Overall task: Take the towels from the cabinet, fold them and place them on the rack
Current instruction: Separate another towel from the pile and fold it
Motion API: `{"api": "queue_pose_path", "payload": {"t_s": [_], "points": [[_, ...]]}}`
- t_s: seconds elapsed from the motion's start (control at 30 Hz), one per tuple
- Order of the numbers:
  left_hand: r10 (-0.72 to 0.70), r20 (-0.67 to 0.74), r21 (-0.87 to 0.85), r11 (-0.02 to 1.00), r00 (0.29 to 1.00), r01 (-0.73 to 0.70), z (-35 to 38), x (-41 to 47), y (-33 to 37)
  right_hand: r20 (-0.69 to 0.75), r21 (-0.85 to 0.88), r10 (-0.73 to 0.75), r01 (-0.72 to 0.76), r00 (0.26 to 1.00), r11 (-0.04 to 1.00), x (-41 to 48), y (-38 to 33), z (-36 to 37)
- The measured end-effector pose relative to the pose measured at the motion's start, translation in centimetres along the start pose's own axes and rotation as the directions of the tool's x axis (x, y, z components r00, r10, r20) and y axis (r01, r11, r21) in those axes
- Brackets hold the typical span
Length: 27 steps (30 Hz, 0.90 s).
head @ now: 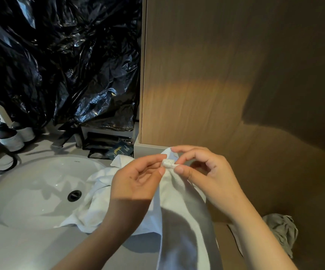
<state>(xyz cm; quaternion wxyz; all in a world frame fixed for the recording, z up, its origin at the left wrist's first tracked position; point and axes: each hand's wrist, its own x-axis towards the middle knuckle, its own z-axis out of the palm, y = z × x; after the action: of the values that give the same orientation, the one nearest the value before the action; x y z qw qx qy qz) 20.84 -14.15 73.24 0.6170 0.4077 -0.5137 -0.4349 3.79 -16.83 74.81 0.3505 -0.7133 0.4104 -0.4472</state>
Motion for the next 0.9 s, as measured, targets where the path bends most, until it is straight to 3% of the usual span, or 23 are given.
{"api": "queue_pose_path", "payload": {"t_s": [0.2,0.43,0.67,0.9], "points": [[0.197,0.091,0.232,0.949,0.976,-0.213,-1.4,5.3,4.4,0.028,0.166,-0.104,0.098,0.994,0.981,3.8,-1.4,-0.7],[0.274,0.092,0.356,0.889,0.957,-0.289,-1.5,9.1,7.7,-0.023,0.104,-0.088,0.090,0.996,0.991,5.7,-3.0,-0.6],[0.304,0.040,0.473,0.834,0.952,-0.286,-2.4,11.1,8.2,-0.028,-0.209,-0.093,0.085,0.995,0.974,4.5,0.3,-0.8],[0.363,-0.014,0.499,0.810,0.932,-0.308,-2.9,13.6,6.9,-0.033,-0.365,-0.062,0.046,0.997,0.930,2.8,5.1,-2.6]]}}
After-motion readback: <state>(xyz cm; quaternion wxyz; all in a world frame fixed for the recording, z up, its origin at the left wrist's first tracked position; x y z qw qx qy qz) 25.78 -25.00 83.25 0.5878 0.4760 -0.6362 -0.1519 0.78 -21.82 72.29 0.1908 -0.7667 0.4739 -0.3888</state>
